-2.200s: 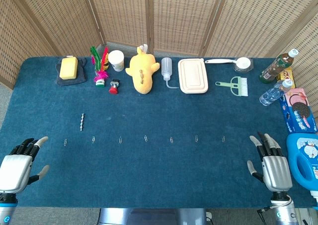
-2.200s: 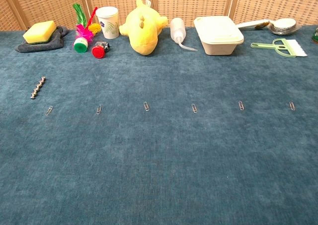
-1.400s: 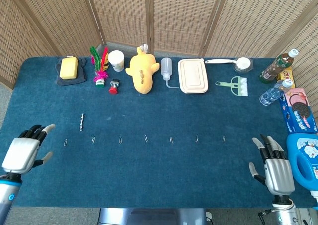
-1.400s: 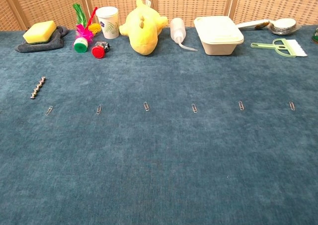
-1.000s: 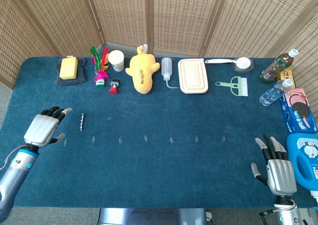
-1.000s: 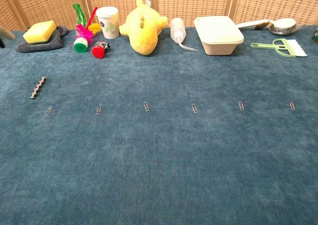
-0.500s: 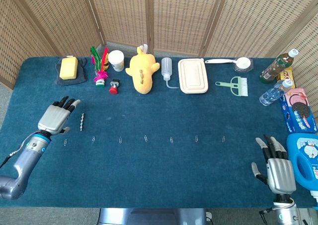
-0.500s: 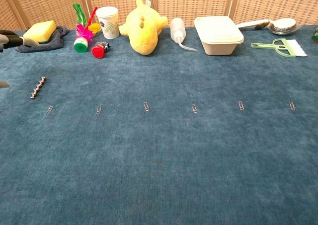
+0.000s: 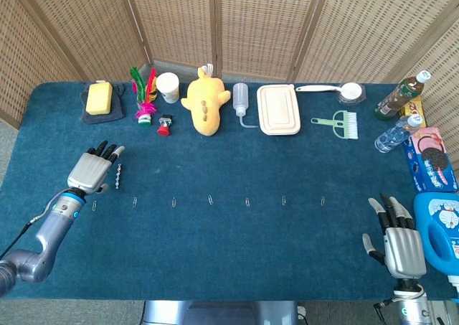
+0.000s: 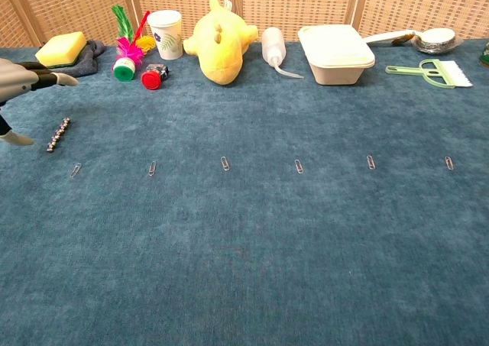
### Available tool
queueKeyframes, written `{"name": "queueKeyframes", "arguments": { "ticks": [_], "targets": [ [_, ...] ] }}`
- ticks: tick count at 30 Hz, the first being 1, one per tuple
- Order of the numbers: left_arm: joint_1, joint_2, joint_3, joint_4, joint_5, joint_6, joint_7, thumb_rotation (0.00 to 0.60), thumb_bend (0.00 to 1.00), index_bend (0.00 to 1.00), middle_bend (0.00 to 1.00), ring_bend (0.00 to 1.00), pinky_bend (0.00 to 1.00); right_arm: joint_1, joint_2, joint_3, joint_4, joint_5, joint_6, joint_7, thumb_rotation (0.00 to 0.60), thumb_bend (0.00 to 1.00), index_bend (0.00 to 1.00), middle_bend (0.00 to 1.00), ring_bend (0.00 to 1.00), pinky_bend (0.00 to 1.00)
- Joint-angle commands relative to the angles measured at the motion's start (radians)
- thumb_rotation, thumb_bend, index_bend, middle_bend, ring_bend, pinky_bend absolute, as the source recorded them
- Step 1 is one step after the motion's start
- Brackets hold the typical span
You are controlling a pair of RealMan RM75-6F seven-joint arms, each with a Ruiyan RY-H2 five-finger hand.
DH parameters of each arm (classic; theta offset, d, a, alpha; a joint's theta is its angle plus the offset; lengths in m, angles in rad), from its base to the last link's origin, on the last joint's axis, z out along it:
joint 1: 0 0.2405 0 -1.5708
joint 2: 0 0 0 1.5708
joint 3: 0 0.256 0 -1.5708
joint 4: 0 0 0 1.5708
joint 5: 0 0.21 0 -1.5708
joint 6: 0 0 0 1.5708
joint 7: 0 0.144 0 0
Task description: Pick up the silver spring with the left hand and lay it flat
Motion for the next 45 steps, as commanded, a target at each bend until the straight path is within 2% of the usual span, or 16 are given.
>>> {"name": "queueKeyframes", "arguments": {
  "ticks": [1,24,42,45],
  "targets": [
    [-0.007,-0.009,0.004,0.011,0.001,0.0,0.006,0.6,0.32,0.0,0.1,0.06,0.24,0.0,-0.001,-0.001,0.001,0.001,-0.002,-0.001,0.6,0.39,0.14,0.11,0.06,0.14],
    [-0.066,-0.086,0.007,0.064,-0.027,-0.012,0.055,0.6,0.32,0.0,0.1,0.06,0.24,-0.016,0.004,-0.006,0.0,0.001,0.015,0.014,0.6,0.39,0.14,0.11,0.06,0.14],
    [-0.133,-0.176,-0.069,0.075,-0.11,-0.008,0.06,0.6,0.32,0.0,0.1,0.06,0.24,-0.036,0.008,-0.01,-0.001,-0.001,0.038,0.019,0.6,0.39,0.14,0.11,0.06,0.14],
    [-0.14,-0.183,-0.081,0.068,-0.12,0.0,0.056,0.6,0.32,0.03,0.11,0.06,0.24,-0.036,0.006,-0.012,-0.001,-0.002,0.035,0.018,0.6,0.39,0.14,0.11,0.06,0.14]
  ]
}}
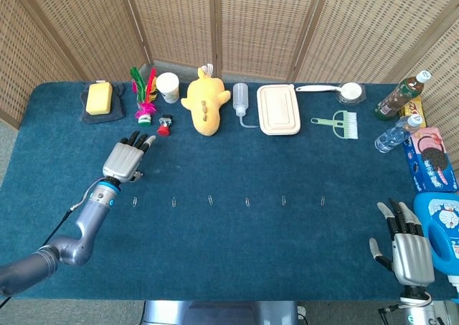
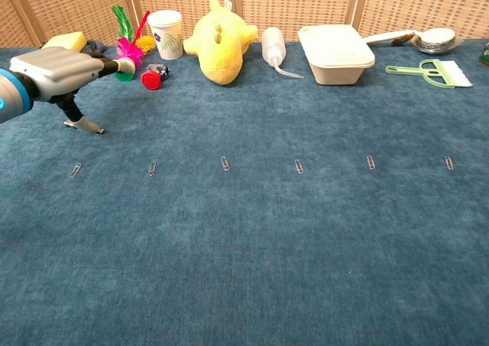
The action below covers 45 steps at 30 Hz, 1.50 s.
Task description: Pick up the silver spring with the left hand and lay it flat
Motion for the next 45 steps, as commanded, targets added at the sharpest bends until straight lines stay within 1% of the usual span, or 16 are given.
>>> {"name": "queueKeyframes", "arguments": {
  "ticks": [1,2,3,4,6,7,9,11,15,21,27,31,37,45],
  "targets": [
    [-0.005,-0.004,-0.011,-0.01,-0.009,0.009,-0.007,0.6,0.32,0.06,0.11,0.06,0.24,0.0,-0.002,-0.001,0.0,-0.001,-0.001,-0.001,0.6,0.39,0.14,0.11,0.06,0.14],
    [-0.006,-0.001,-0.015,-0.018,-0.009,0.015,-0.013,0.6,0.32,0.08,0.11,0.06,0.24,-0.001,-0.002,-0.001,0.0,-0.001,-0.001,-0.001,0.6,0.39,0.14,0.11,0.06,0.14],
    [-0.006,0.003,-0.016,-0.025,-0.008,0.019,-0.018,0.6,0.32,0.14,0.11,0.07,0.24,-0.001,-0.003,-0.001,0.001,0.0,-0.001,-0.001,0.6,0.39,0.13,0.11,0.06,0.14],
    [-0.004,0.01,-0.017,-0.037,-0.007,0.022,-0.027,0.6,0.32,0.21,0.11,0.07,0.24,-0.001,-0.003,-0.001,0.001,0.0,-0.001,-0.001,0.6,0.39,0.13,0.11,0.06,0.14],
    [-0.001,0.027,-0.018,-0.06,-0.01,0.02,-0.046,0.6,0.32,0.31,0.11,0.07,0.24,-0.001,-0.003,0.0,0.001,-0.001,-0.001,-0.001,0.6,0.39,0.13,0.11,0.06,0.14],
    [0.002,0.041,-0.018,-0.079,-0.016,0.011,-0.061,0.6,0.32,0.34,0.11,0.07,0.24,-0.001,-0.003,0.0,0.001,-0.002,-0.001,-0.001,0.6,0.39,0.13,0.11,0.06,0.14],
    [0.004,0.079,-0.011,-0.118,-0.033,-0.023,-0.079,0.6,0.32,0.35,0.11,0.07,0.24,0.0,-0.005,0.0,0.002,-0.003,-0.003,0.0,0.6,0.39,0.13,0.11,0.06,0.14],
    [0.002,0.108,0.002,-0.132,-0.042,-0.051,-0.074,0.6,0.32,0.35,0.11,0.07,0.24,0.001,-0.007,0.001,0.004,-0.003,-0.004,0.001,0.6,0.39,0.13,0.11,0.06,0.14],
    [0.0,0.136,0.02,-0.149,-0.045,-0.072,-0.079,0.6,0.32,0.36,0.11,0.07,0.24,-0.002,-0.007,0.002,0.008,-0.002,-0.001,0.006,0.6,0.39,0.13,0.11,0.06,0.14],
    [0.001,0.137,0.038,-0.148,-0.036,-0.063,-0.08,0.6,0.32,0.42,0.12,0.07,0.24,-0.005,-0.006,0.001,0.01,-0.004,0.002,0.01,0.6,0.39,0.13,0.11,0.06,0.14],
    [-0.002,0.119,0.053,-0.121,-0.029,-0.048,-0.074,0.6,0.32,0.51,0.14,0.07,0.24,-0.009,-0.005,0.0,0.009,-0.005,0.005,0.012,0.6,0.39,0.13,0.11,0.06,0.14],
    [-0.01,0.099,0.063,-0.089,-0.024,-0.046,-0.061,0.6,0.36,0.54,0.15,0.07,0.24,-0.012,-0.005,-0.001,0.012,0.001,0.003,0.014,0.6,0.39,0.13,0.11,0.06,0.14],
    [-0.019,0.091,0.069,-0.074,-0.032,-0.054,-0.046,0.6,0.41,0.53,0.15,0.05,0.24,-0.015,-0.006,0.0,0.014,0.004,0.004,0.017,0.6,0.39,0.12,0.11,0.06,0.14],
    [-0.023,0.107,0.081,-0.093,-0.057,-0.076,-0.03,0.6,0.44,0.48,0.14,0.02,0.23,-0.017,-0.005,0.001,0.017,0.004,0.003,0.024,0.6,0.39,0.12,0.11,0.06,0.14]
  ]
}}
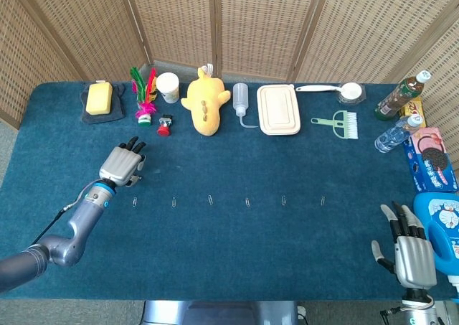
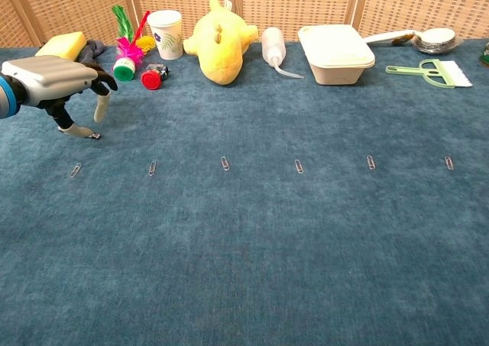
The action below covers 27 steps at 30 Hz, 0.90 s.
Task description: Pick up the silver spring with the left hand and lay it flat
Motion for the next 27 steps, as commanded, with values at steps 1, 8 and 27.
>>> {"name": "queueKeyframes", "arguments": {
  "ticks": [1,8,27],
  "targets": [
    [-0.002,0.011,0.005,-0.01,-0.009,-0.013,0.004,0.6,0.44,0.47,0.14,0.02,0.23,0.0,0.0,0.001,0.001,0.0,-0.001,0.001,0.6,0.39,0.12,0.11,0.06,0.14],
    [-0.002,0.033,0.011,-0.037,-0.013,-0.02,-0.012,0.585,0.5,0.44,0.13,0.01,0.22,0.0,-0.001,0.001,0.004,0.0,-0.002,0.004,0.6,0.39,0.12,0.11,0.06,0.14],
    [-0.02,0.01,0.021,-0.01,-0.032,-0.028,0.003,0.582,0.56,0.46,0.13,0.01,0.22,-0.006,-0.002,0.002,0.01,0.008,-0.005,0.009,0.6,0.39,0.12,0.11,0.06,0.14]
  ]
}}
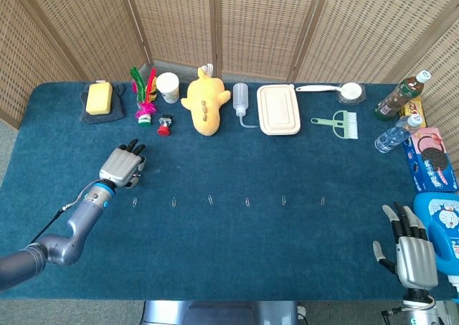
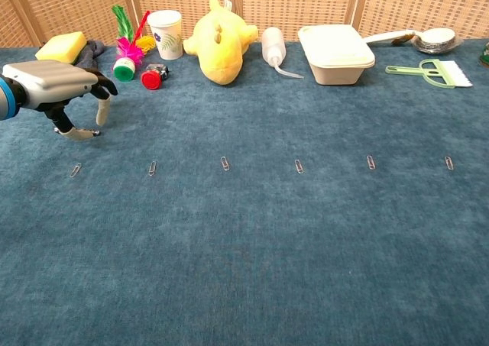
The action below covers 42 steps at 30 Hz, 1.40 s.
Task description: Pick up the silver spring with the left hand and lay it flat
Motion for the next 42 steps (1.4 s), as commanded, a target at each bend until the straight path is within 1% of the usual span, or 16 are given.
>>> {"name": "queueKeyframes", "arguments": {
  "ticks": [1,18,35,42],
  "targets": [
    [-0.001,0.0,0.001,0.0,-0.006,-0.002,0.005,0.581,0.56,0.46,0.13,0.01,0.22,-0.001,0.0,0.0,0.001,0.001,0.0,0.001,0.6,0.39,0.12,0.11,0.06,0.14],
    [-0.004,-0.001,0.01,-0.003,-0.03,-0.002,0.024,0.582,0.6,0.49,0.13,0.01,0.22,-0.005,0.001,0.0,0.005,0.003,0.001,0.006,0.6,0.39,0.12,0.11,0.06,0.14],
    [-0.007,0.001,0.021,-0.003,-0.058,-0.009,0.054,0.583,0.6,0.5,0.13,0.01,0.22,-0.017,0.003,-0.006,0.005,0.001,0.011,0.008,0.6,0.39,0.12,0.11,0.06,0.14],
    [-0.012,0.003,0.026,-0.007,-0.063,-0.008,0.074,0.581,0.67,0.56,0.15,0.02,0.22,-0.019,0.004,-0.006,0.005,-0.002,0.013,0.011,0.6,0.39,0.12,0.11,0.06,0.14]
  ]
}}
